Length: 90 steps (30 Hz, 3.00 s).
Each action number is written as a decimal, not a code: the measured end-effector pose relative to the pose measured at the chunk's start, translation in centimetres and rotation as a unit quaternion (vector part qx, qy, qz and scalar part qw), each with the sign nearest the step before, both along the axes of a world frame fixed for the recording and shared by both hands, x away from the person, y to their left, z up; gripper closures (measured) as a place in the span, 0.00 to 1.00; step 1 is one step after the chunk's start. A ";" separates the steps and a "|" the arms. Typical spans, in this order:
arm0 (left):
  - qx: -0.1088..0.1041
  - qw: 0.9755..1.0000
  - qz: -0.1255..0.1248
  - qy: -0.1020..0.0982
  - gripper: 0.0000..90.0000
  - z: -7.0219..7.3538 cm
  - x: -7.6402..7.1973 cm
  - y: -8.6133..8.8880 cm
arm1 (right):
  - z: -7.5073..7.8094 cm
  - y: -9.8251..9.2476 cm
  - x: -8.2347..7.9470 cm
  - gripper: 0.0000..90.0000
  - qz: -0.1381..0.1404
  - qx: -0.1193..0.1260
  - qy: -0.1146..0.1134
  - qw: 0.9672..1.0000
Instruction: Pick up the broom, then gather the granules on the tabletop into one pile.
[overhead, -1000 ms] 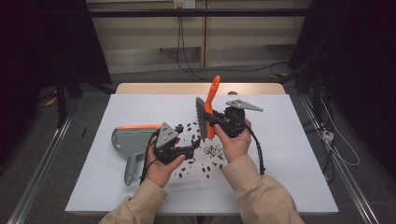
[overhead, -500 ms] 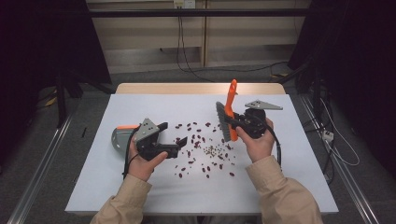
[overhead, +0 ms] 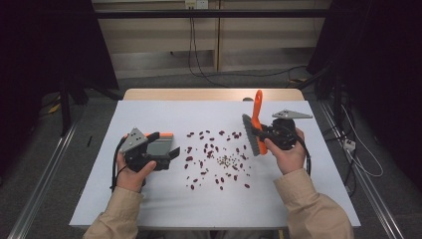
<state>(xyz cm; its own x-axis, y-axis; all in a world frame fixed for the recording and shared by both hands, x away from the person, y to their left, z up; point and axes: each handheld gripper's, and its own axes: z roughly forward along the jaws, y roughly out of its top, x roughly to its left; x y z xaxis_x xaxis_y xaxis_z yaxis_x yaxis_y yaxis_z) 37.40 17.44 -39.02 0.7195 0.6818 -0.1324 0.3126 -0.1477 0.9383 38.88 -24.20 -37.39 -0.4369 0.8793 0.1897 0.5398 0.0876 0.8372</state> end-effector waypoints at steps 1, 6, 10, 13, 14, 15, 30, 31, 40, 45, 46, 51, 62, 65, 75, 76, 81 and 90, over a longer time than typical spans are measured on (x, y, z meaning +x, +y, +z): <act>0.002 1.000 0.001 0.001 0.06 -0.1 0.0 0.3 | 0.0 -0.1 0.0 0.78 0.001 -0.002 0.002 1.000; 0.002 1.000 0.003 0.001 0.06 -0.3 -0.1 1.3 | -0.3 -0.7 -0.3 0.78 0.003 -0.018 0.009 1.000; 0.006 1.000 0.006 0.001 0.06 -0.5 -0.2 1.9 | -0.4 -1.3 -0.4 0.78 0.001 -0.020 0.014 1.000; 0.003 1.000 0.007 -0.001 0.06 -0.6 -0.3 2.4 | -0.4 -1.8 -0.5 0.78 -0.001 -0.023 0.019 1.000; 0.006 1.000 0.007 -0.002 0.06 -0.6 -0.4 2.6 | -0.4 -1.9 -0.5 0.78 -0.001 -0.025 0.021 0.999; 0.008 1.000 0.008 -0.002 0.06 -0.7 -0.4 2.8 | -0.4 -2.0 -0.5 0.78 -0.001 -0.028 0.022 0.999; 0.008 1.000 0.014 0.002 0.06 -1.2 -0.9 4.1 | -1.1 -2.9 0.0 0.78 0.001 -0.052 0.057 0.997; 0.007 1.000 0.014 0.001 0.06 -1.2 -0.9 4.1 | -1.2 -2.8 0.1 0.78 0.001 -0.052 0.058 0.997; 0.008 1.000 0.015 -0.002 0.06 -1.3 -0.8 4.1 | -1.9 -2.9 0.6 0.78 -0.006 -0.060 0.062 0.996; 0.008 1.000 0.020 0.001 0.06 -1.3 -0.8 4.3 | -2.5 -3.0 1.3 0.79 -0.018 -0.063 0.060 0.996; 0.009 1.000 0.020 0.000 0.06 -1.3 -0.8 4.3 | -2.7 -2.9 1.5 0.79 -0.019 -0.064 0.061 0.996; 0.013 1.000 0.016 0.001 0.06 -1.3 -0.8 4.2 | -3.5 -2.6 2.4 0.79 -0.025 -0.077 0.059 0.995; 0.016 1.000 0.016 0.005 0.06 -1.6 -0.6 4.1 | -4.3 -2.2 2.8 0.70 -0.022 -0.092 0.065 0.993; 0.016 1.000 0.016 0.005 0.06 -1.6 -0.7 4.1 | -4.0 -2.3 2.3 0.67 -0.014 -0.094 0.063 0.994; 0.016 1.000 0.013 0.006 0.06 -1.9 -1.0 4.4 | -3.5 -2.6 0.5 0.68 -0.011 -0.117 0.049 0.992; 0.016 1.000 0.012 0.008 0.06 -2.0 -1.1 4.5 | -3.6 -2.6 0.5 0.68 -0.012 -0.115 0.052 0.992; 0.011 1.000 0.008 0.010 0.06 -2.5 -1.5 4.7 | -4.2 -2.7 0.9 0.71 -0.029 -0.112 0.076 0.990; 0.004 1.000 0.016 0.013 0.06 -2.9 -2.0 5.5 | -4.5 -2.7 1.1 0.79 -0.035 -0.101 0.095 0.990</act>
